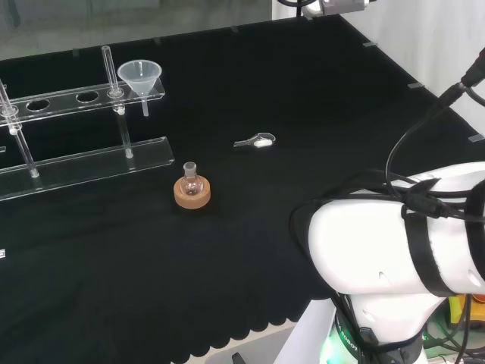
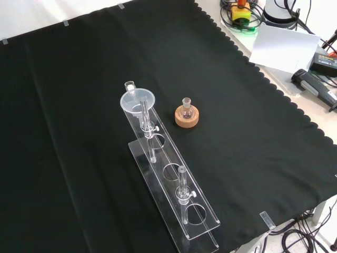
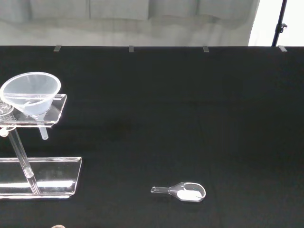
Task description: Pick up the funnel from the transparent funnel stand.
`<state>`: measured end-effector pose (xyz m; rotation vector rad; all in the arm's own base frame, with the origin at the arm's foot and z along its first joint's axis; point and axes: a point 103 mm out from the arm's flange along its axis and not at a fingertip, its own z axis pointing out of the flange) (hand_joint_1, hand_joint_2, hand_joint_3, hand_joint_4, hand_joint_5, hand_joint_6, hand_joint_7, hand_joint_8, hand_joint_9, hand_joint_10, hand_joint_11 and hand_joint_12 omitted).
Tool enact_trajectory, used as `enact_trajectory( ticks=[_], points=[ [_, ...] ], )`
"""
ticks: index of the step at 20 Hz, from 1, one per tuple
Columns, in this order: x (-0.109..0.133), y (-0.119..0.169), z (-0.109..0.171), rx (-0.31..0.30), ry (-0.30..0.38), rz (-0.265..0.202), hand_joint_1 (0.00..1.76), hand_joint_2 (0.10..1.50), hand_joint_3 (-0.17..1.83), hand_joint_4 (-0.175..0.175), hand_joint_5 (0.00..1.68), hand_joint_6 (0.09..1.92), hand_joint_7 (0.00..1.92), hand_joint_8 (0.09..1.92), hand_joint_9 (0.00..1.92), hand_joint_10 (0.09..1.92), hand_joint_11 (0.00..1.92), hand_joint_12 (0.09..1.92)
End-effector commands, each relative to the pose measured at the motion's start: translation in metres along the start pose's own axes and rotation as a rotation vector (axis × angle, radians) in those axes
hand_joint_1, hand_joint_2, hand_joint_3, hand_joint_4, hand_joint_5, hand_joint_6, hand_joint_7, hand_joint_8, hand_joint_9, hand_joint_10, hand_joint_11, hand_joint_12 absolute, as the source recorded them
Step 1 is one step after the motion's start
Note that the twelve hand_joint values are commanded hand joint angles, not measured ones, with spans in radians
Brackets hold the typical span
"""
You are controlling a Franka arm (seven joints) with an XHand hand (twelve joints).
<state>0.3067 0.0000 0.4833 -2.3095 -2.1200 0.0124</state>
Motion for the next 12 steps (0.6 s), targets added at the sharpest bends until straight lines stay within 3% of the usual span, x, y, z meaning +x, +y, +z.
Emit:
enact_trajectory(
  ticks=[1, 5, 12],
  points=[
    [0.001, 0.002, 0.002, -0.011, -0.008, -0.018, 0.22, 0.45, 0.39, 0.058, 0.0, 0.09, 0.0, 0.32, 0.0, 0.54, 0.0, 1.19],
    [0.004, 0.013, 0.006, -0.002, -0.001, -0.052, 0.22, 0.55, 0.18, 0.055, 0.0, 0.09, 0.0, 0.26, 0.0, 0.51, 0.0, 1.17],
    [0.017, 0.034, 0.012, -0.008, 0.006, -0.094, 0.23, 0.59, 0.09, 0.053, 0.0, 0.09, 0.0, 0.29, 0.0, 0.49, 0.0, 1.03]
  ],
)
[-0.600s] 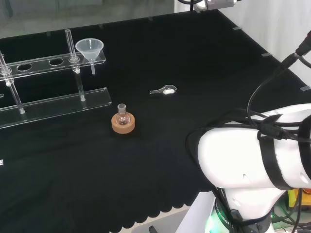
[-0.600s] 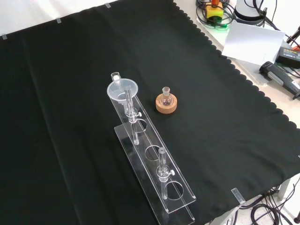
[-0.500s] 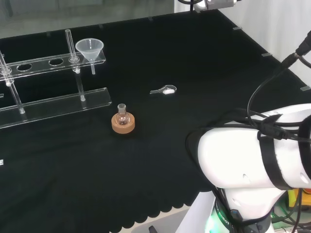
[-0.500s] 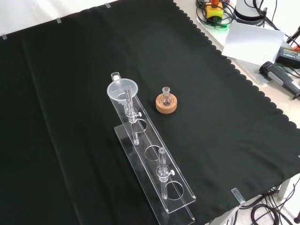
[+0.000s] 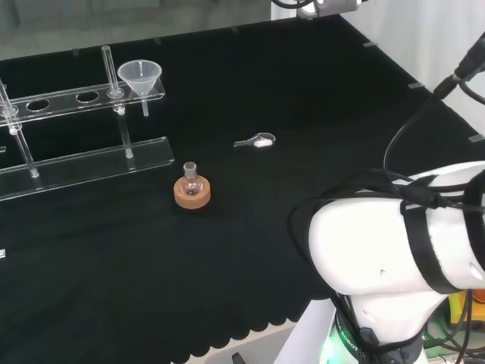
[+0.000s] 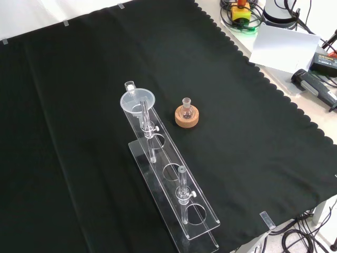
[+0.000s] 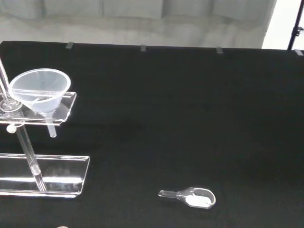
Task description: Pick up the funnel from the transparent funnel stand.
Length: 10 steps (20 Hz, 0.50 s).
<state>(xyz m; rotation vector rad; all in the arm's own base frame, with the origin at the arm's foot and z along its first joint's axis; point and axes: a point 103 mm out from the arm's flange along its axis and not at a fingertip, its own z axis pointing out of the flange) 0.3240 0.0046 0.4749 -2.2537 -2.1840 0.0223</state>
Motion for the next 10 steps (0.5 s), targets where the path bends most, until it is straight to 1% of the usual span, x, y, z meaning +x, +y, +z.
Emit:
enact_trajectory(
  ticks=[1, 3, 4, 5, 7, 8, 9, 10],
  points=[
    [0.013, 0.021, 0.005, -0.01, 0.017, -0.045, 0.23, 0.59, 0.08, 0.053, 0.0, 0.09, 0.0, 0.28, 0.0, 0.47, 0.0, 1.01],
    [0.02, 0.028, 0.008, -0.006, 0.027, -0.057, 0.23, 0.6, 0.07, 0.053, 0.0, 0.09, 0.0, 0.28, 0.0, 0.45, 0.0, 0.98],
    [0.024, 0.032, 0.01, -0.006, 0.035, -0.063, 0.24, 0.6, 0.06, 0.053, 0.0, 0.09, 0.0, 0.27, 0.0, 0.39, 0.0, 0.92],
    [0.029, 0.035, 0.012, -0.004, 0.038, -0.07, 0.24, 0.61, 0.05, 0.052, 0.0, 0.09, 0.0, 0.25, 0.0, 0.3, 0.0, 0.79],
    [0.038, 0.041, 0.016, 0.003, 0.046, -0.085, 0.25, 0.62, 0.03, 0.051, 0.0, 0.09, 0.0, 0.15, 0.0, 0.1, 0.0, 0.37],
    [0.043, 0.044, 0.018, 0.008, 0.05, -0.093, 0.26, 0.62, 0.03, 0.051, 0.0, 0.09, 0.0, 0.09, 0.0, 0.09, 0.0, 0.2],
    [0.047, 0.047, 0.021, 0.012, 0.054, -0.102, 0.27, 0.62, 0.02, 0.053, 0.0, 0.09, 0.0, 0.09, 0.0, 0.09, 0.0, 0.1],
    [0.052, 0.05, 0.024, 0.014, 0.058, -0.111, 0.28, 0.62, 0.02, 0.055, 0.0, 0.09, 0.0, 0.09, 0.0, 0.09, 0.0, 0.09]
  ],
)
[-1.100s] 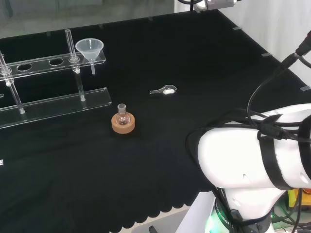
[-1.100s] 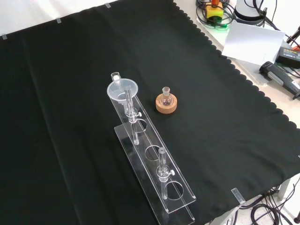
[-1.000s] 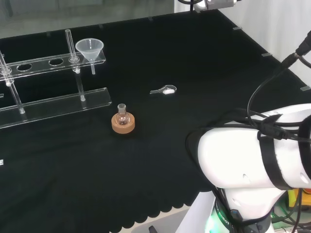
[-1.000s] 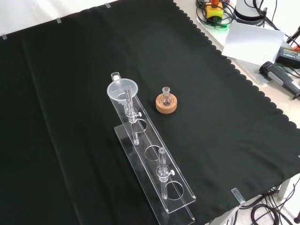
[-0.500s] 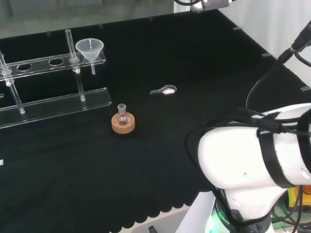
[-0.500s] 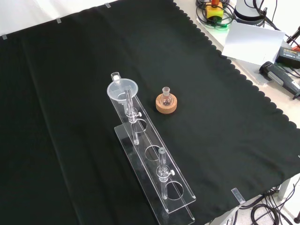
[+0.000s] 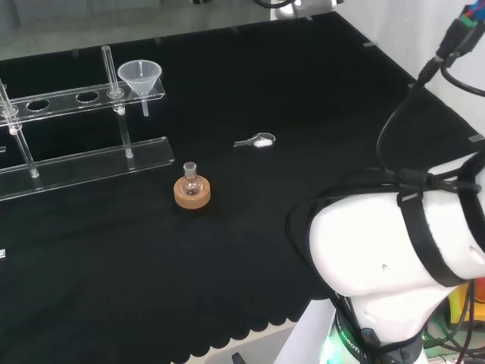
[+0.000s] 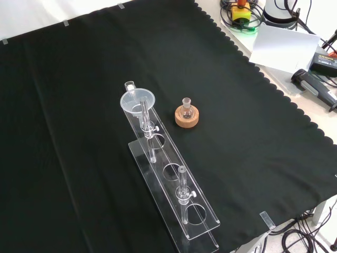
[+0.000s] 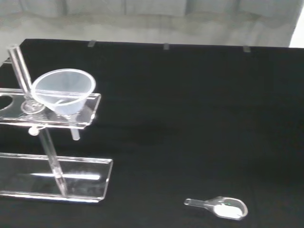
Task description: Pick up the funnel from the transparent funnel stand.
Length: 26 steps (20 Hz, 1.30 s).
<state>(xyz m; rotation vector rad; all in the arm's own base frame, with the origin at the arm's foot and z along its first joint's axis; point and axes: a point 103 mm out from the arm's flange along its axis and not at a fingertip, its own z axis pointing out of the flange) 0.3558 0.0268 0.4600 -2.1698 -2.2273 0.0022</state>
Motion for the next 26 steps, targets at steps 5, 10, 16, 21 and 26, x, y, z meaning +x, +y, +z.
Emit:
enact_trajectory(
  ticks=[5, 10, 16, 21, 26],
  points=[
    [0.05, 0.038, 0.026, 0.012, 0.042, -0.092, 0.3, 0.62, 0.02, 0.061, 0.0, 0.09, 0.0, 0.09, 0.0, 0.09, 0.0, 0.09],
    [0.069, 0.055, 0.036, 0.019, 0.059, -0.124, 0.3, 0.62, 0.02, 0.062, 0.0, 0.09, 0.0, 0.09, 0.0, 0.09, 0.0, 0.09],
    [0.082, 0.077, 0.049, 0.026, 0.061, -0.132, 0.31, 0.62, 0.02, 0.059, 0.0, 0.09, 0.0, 0.09, 0.0, 0.09, 0.0, 0.09],
    [0.09, 0.094, 0.063, 0.044, 0.059, -0.127, 0.33, 0.62, 0.02, 0.057, 0.0, 0.09, 0.0, 0.09, 0.0, 0.09, 0.0, 0.09],
    [0.101, 0.111, 0.079, 0.08, 0.055, -0.122, 0.34, 0.62, 0.02, 0.055, 0.0, 0.09, 0.0, 0.09, 0.0, 0.09, 0.0, 0.09]
  ],
)
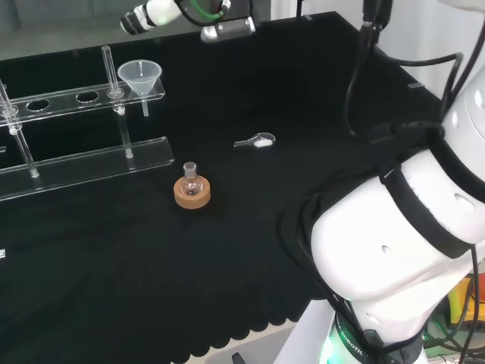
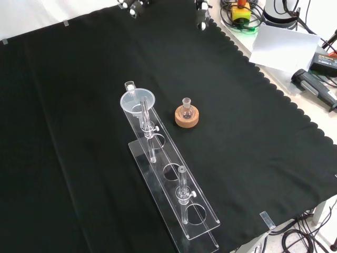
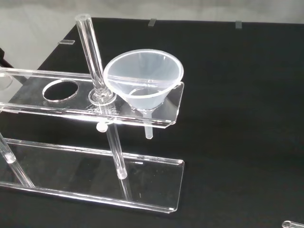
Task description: Pick up the funnel from the transparent funnel stand.
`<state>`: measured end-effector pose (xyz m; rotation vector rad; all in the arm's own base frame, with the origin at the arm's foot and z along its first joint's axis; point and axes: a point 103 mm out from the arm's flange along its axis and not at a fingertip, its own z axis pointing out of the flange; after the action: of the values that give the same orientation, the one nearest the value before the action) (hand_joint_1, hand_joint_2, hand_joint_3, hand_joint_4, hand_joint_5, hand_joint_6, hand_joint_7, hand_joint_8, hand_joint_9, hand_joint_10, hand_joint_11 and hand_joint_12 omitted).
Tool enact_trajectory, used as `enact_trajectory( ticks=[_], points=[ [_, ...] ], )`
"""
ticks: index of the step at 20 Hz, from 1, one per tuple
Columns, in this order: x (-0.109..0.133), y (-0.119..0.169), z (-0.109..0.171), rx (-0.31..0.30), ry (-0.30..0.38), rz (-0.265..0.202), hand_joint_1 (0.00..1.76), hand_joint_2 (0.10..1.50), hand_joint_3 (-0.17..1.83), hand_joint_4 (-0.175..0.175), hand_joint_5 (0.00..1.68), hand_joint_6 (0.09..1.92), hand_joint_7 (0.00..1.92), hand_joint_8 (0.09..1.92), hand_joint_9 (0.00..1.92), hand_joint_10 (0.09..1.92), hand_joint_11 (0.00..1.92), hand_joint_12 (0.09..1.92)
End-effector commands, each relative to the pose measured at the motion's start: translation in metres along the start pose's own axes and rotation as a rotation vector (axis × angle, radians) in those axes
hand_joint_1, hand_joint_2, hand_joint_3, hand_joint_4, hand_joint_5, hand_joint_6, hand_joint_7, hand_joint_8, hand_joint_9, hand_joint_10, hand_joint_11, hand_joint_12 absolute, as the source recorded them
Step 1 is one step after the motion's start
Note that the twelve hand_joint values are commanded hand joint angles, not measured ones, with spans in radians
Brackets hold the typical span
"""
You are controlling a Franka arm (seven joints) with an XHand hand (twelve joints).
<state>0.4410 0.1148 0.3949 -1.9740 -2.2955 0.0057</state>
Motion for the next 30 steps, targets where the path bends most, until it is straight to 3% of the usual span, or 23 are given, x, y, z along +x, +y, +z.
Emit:
enact_trajectory(
  ticks=[1, 16, 30],
  points=[
    [0.014, 0.028, 0.016, 0.025, 0.001, 0.004, 0.34, 0.62, 0.02, 0.055, 0.0, 0.09, 0.0, 0.09, 0.0, 0.09, 0.0, 0.09],
    [0.025, 0.082, 0.055, 0.095, 0.007, 0.033, 0.4, 0.63, 0.02, 0.045, 0.0, 0.09, 0.0, 0.09, 0.0, 0.09, 0.0, 0.09],
    [0.018, 0.104, 0.1, 0.206, 0.012, 0.092, 0.42, 0.64, 0.02, 0.038, 0.0, 0.09, 0.01, 0.09, 0.0, 0.09, 0.0, 0.09]
  ],
)
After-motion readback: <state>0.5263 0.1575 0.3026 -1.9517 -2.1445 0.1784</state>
